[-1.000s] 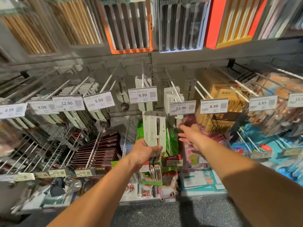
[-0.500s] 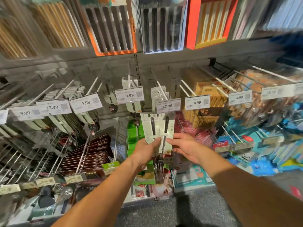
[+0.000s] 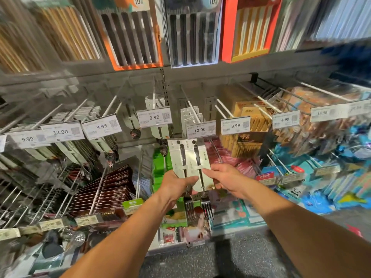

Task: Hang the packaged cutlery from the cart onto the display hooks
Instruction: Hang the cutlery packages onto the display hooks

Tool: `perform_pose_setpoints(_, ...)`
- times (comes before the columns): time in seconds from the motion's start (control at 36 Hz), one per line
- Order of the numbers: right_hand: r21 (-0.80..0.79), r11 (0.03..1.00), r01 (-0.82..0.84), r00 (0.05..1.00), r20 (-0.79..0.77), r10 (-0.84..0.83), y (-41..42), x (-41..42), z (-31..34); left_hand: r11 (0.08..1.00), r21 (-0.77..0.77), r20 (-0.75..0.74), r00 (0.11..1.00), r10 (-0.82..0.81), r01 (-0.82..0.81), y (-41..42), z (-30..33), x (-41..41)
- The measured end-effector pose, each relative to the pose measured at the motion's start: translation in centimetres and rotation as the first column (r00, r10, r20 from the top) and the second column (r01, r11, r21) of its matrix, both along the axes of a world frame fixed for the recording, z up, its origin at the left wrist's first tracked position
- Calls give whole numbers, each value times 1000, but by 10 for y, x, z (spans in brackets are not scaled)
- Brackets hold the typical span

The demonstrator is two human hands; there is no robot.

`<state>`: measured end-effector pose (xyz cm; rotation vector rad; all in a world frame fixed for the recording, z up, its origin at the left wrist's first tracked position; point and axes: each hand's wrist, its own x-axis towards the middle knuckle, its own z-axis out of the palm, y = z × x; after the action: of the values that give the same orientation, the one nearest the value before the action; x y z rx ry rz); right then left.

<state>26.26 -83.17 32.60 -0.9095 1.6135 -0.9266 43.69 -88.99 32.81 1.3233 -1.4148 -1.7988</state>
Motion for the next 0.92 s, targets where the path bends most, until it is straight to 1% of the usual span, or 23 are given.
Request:
perform_pose_setpoints(0.08, 44, 994, -97, 993, -59, 99, 2, -2, 1, 999, 2, -28, 999, 47, -47, -2, -1, 1)
perform_pose_setpoints(0.17, 71, 996, -58, 997, -46, 61, 4, -6, -3, 998, 2, -29, 998, 56, -56, -3, -2, 1)
perform_pose_setpoints(0.22, 98, 995, -25, 1000, 12, 24, 4, -7, -6, 999, -14, -20, 999, 50, -50, -2, 0, 0)
perform_pose_setpoints(0.31, 95, 995, 41, 980, 188, -59, 6, -8, -8, 998, -53, -7, 999, 44, -44, -3, -1, -2)
perform_pose_setpoints(0.42, 84, 988, 126, 940, 310, -146, 7, -15, -10, 995, -61, -19, 996, 84, -85, -7, -2, 0)
perform_pose_setpoints(0.53, 97, 981, 167, 912, 363, -191, 9, -22, -19, 992, 8, -60, 990, 126, -125, -11, -2, 10)
perform_pose_setpoints(0.64, 87, 970, 225, 872, 426, -240, 8, -22, -21, 995, 16, -58, 994, 96, -95, -13, 1, 19)
perform_pose_setpoints(0.78, 62, 961, 269, 848, 459, -267, -1, -15, -15, 997, 4, -42, 996, 81, -81, -12, 2, 20)
perform_pose_setpoints(0.92, 39, 958, 285, 851, 450, -272, -9, -12, -11, 997, 24, -48, 996, 78, -77, -10, 0, 19)
